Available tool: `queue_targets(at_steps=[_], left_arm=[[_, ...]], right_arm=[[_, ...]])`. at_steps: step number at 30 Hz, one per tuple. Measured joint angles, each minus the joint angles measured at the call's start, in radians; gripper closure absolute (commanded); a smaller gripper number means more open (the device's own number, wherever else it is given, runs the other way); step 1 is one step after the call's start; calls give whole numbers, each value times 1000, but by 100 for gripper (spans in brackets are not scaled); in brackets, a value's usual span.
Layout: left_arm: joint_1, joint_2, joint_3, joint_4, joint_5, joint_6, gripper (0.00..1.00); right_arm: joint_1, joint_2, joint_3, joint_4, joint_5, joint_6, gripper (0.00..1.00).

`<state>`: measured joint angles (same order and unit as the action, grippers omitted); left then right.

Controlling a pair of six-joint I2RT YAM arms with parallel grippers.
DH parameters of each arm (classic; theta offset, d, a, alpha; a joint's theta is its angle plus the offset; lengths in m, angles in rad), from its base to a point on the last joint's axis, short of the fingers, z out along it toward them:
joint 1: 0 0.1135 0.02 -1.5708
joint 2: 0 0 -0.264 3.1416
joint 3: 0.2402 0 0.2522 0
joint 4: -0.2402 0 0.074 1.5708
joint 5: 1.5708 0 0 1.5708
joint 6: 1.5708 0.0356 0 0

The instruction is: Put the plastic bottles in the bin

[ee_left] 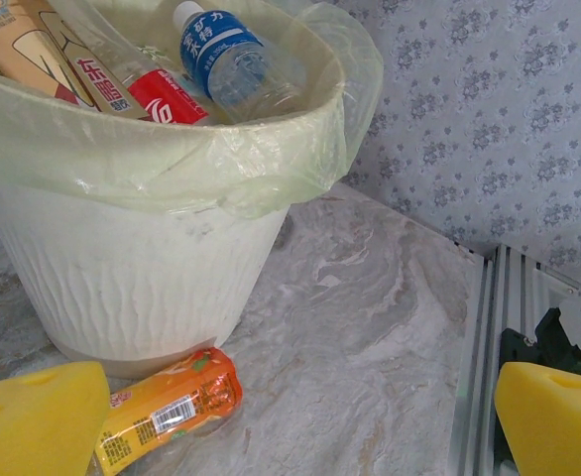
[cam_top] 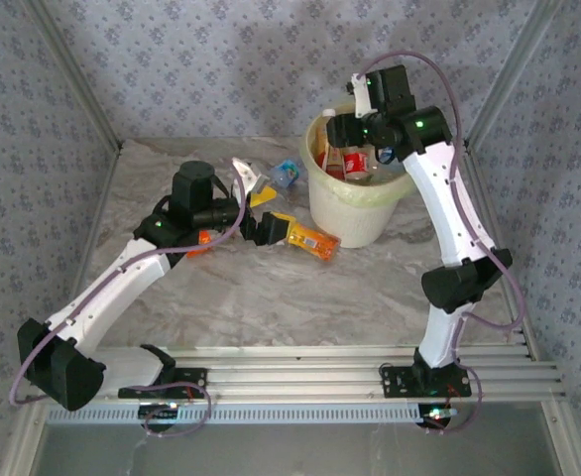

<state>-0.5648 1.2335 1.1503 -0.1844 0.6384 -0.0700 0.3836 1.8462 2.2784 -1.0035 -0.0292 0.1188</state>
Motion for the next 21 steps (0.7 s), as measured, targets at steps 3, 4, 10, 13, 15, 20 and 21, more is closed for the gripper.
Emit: queue_targets(at_steps=[3,4,10,13,15,20,21], left_arm=[[0,0,0,-12,-15,11,0],[0,0,0,-23,-27,19,0],[-3,0,11,-150,-178,84,0],[-6,-2,25,-223,-262,116,0],[-8,-3,34,-270,-307,135,0],[-5,-9,36,-405,-432,183,1],[-2,-9,35,-427,-456,187,0]], right_arm=[[6,-16,-54,52,0,17,38],[9,-18,-80,72,-1,24,39],[30,-19,-203,147,-1,50,40],[41,-51,-289,205,-11,50,38],[45,-85,-349,227,-18,50,37],[57,-262,-549,298,-39,52,36],[59,-297,-579,307,-42,54,36]])
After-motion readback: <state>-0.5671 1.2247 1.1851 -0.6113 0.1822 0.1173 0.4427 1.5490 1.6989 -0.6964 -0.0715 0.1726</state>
